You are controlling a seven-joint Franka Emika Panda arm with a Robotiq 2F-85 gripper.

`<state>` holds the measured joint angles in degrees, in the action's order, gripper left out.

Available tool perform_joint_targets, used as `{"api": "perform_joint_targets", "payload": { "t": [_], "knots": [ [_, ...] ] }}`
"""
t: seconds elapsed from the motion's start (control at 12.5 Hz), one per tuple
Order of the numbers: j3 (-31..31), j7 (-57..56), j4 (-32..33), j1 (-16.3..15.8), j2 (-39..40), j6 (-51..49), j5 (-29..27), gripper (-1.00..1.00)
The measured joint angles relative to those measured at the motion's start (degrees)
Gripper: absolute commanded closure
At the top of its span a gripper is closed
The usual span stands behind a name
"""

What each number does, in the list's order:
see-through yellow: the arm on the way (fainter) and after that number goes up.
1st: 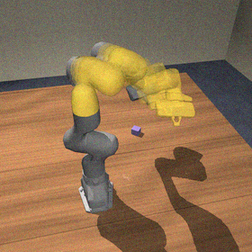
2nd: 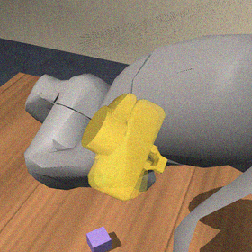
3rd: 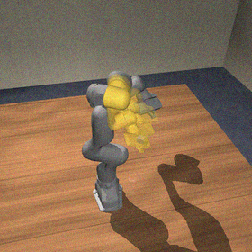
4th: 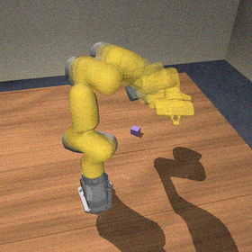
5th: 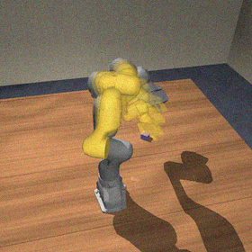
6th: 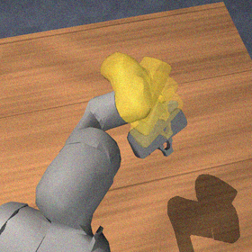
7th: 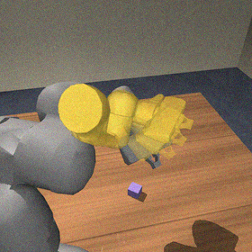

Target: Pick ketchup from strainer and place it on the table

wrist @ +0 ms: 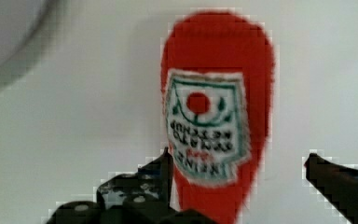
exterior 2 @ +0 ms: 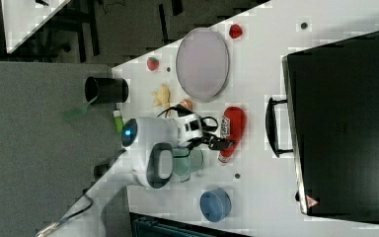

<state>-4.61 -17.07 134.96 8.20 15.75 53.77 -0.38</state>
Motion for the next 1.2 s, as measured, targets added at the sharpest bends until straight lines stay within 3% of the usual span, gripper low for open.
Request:
{"api": "perform_joint_targets", "payload": {
  "t": [0.24, 0.56, 0.88, 1.2],
  "knots": [
    [-0.1, 0.4, -6.7, 0.0, -8.7, -13.8, 0.1, -1.0],
    [-0.2, 6.7, -23.1, 0.0, -17.1, -30.2, -0.2, -1.0],
    [-0.9, 11.3, -36.9, 0.0, -20.2, -47.9, -0.4, -1.0],
    [-0.3, 12.5, -39.4, -0.2, -20.2, -51.8, -0.2, -1.0]
  ]
}}
